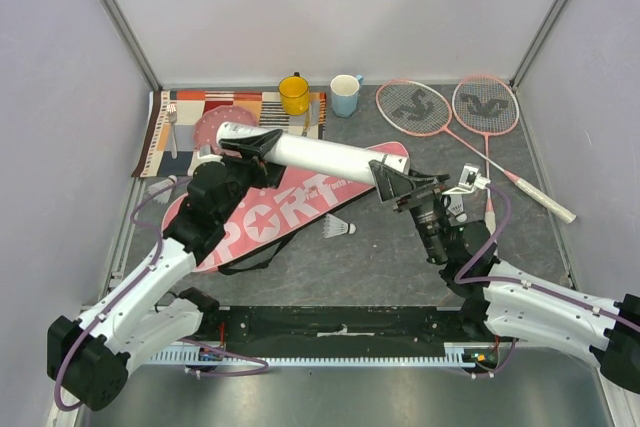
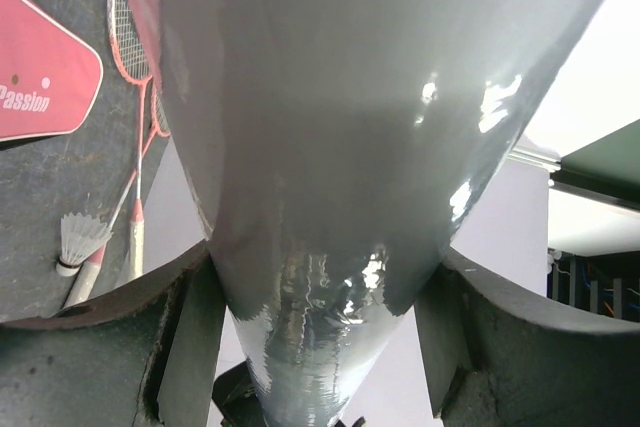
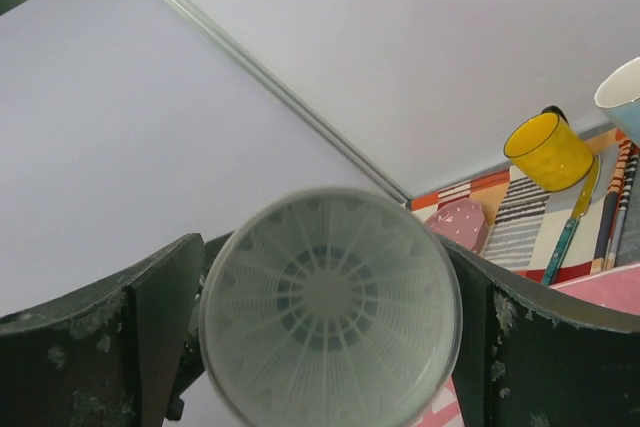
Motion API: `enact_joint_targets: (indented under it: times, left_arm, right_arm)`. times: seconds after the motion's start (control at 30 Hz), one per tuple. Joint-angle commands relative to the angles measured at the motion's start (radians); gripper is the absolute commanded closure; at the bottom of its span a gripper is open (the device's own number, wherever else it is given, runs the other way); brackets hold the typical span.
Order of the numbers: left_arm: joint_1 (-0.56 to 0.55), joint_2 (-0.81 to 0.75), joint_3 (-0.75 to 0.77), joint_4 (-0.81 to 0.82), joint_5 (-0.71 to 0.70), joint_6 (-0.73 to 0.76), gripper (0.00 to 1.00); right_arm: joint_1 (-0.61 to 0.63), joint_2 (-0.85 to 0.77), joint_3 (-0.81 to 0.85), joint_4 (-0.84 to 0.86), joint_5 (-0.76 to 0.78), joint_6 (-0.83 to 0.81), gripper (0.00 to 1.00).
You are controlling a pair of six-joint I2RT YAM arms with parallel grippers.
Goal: Pack up the badminton gear
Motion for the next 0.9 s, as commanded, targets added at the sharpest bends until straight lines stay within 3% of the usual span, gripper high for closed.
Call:
enact_joint_targets:
  times: [0.0, 0.1, 0.3, 0.43, 0.57, 0.63, 0.77, 0.87]
  left_arm:
    - [-0.001, -0.034, -0.019, 0.083, 0.02, -0.034, 0.53]
    - [-0.001, -0.043, -0.028, 0.091, 0.025, -0.036, 0.5]
    - [-0.001, -0.048, -0.033, 0.092, 0.026, -0.022, 0.4]
    - [0.001, -0.051, -0.036, 0.108, 0.056, -0.007, 0.24]
    - [-0.001, -0.065, -0.042, 0.108, 0.095, 0.05, 0.08]
    - [-0.001, -0.08, -0.042, 0.082, 0.179, 0.131, 0.0]
    - [-0.001, -0.125, -0.067, -0.131, 0.385, 0.272, 0.0]
    - [-0.001, -0.21, -0.174, -0.188, 0.539, 0.335, 0.0]
  right_arm:
    - [0.004, 0.033, 0.066, 0.048, 0.071, 0.023, 0.02]
    - [0.002, 0.036, 0.105, -0.025, 0.056, 0.032, 0.07]
    - [0.002, 0.047, 0.092, -0.004, 0.021, 0.058, 0.23]
    - [0.002, 0.032, 0.089, -0.028, 0.017, 0.055, 0.32]
    - [0.004, 0.006, 0.108, -0.065, 0.031, 0.02, 0.33]
    - [0.002, -0.005, 0.134, -0.148, 0.051, -0.003, 0.37]
    - [0.001, -0.011, 0.23, -0.306, 0.082, -0.086, 0.4]
    - [0.001, -0.011, 0.305, -0.426, 0.099, -0.149, 0.41]
